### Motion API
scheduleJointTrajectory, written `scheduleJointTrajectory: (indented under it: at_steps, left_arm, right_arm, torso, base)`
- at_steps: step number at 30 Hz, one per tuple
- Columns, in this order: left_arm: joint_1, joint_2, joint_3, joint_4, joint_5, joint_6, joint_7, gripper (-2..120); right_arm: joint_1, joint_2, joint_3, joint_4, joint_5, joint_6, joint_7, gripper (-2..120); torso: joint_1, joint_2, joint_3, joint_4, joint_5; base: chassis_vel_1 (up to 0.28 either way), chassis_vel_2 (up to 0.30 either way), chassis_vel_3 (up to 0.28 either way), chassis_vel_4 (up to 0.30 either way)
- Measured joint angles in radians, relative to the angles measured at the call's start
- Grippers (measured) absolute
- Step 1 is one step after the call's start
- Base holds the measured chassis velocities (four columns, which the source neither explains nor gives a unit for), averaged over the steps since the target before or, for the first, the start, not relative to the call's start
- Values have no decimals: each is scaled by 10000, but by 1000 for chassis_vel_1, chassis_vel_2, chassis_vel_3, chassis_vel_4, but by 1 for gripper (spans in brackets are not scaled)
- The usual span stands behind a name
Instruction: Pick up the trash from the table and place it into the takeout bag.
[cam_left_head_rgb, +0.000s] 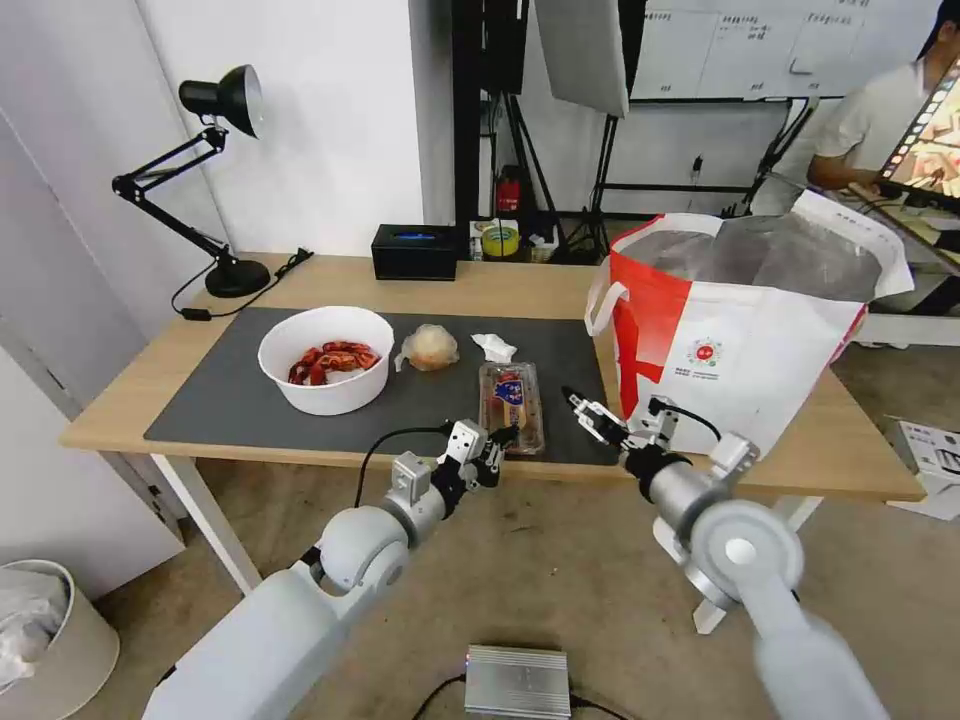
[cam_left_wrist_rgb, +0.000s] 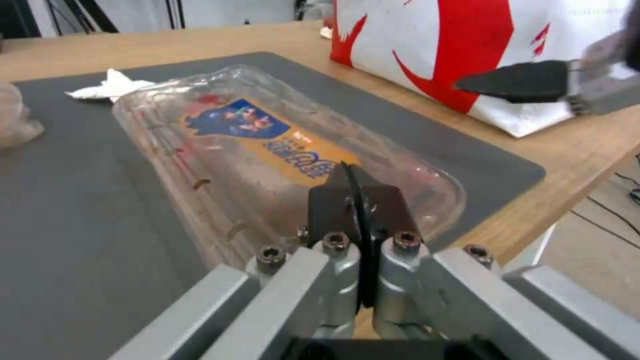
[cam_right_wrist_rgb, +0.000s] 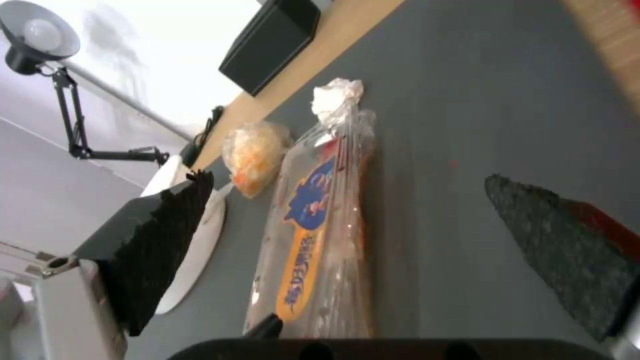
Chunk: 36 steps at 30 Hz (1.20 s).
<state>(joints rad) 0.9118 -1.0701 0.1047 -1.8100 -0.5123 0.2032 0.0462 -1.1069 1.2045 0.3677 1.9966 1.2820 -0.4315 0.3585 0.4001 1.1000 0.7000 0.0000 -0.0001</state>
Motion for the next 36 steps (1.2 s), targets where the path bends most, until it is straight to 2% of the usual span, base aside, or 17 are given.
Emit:
scheduleJointTrajectory:
  at_steps: [11, 25, 28, 31, 32, 35, 36]
  left_arm:
    - [44, -31, -70, 71, -21, -41, 18, 0]
    - [190, -132, -105, 49, -86, -47, -18, 0]
    - [229, -156, -120, 45, -87, -48, -20, 0]
    - [298, -189, -157, 26, -87, -57, -21, 0]
    - [298, -189, -157, 26, -87, -57, -21, 0]
    - [325, -186, -203, 16, -87, -66, -18, 0]
    - [325, -186, -203, 16, -87, -66, -18, 0]
  right_arm:
    - [985, 473, -798, -1130, 94, -142, 23, 100]
    - [1432, 922, -1128, -1859, -225, -268, 222, 97]
    - [1458, 975, -1162, -1946, -284, -303, 266, 92]
    - [1495, 1069, -1223, -2059, -407, -367, 274, 77]
    - [1495, 1069, -1223, -2059, -407, -367, 274, 77]
    - [1563, 1112, -1281, -2168, -518, -413, 280, 63]
    - [1563, 1112, -1281, -2168, -518, -413, 280, 63]
  torso:
    - [0, 0, 0, 0, 1]
    - [0, 0, -1, 0, 1]
    - [-1, 0, -1, -1, 0]
    - [-1, 0, -1, -1, 0]
    - [-1, 0, -1, -1, 0]
    - [0, 0, -1, -1, 1]
    - [0, 0, -1, -1, 1]
  base:
    - [0, 0, 0, 0]
    - [0, 0, 0, 0]
    - [0, 0, 0, 0]
    - [0, 0, 0, 0]
    - [0, 0, 0, 0]
    - [0, 0, 0, 0]
    - [0, 0, 0, 0]
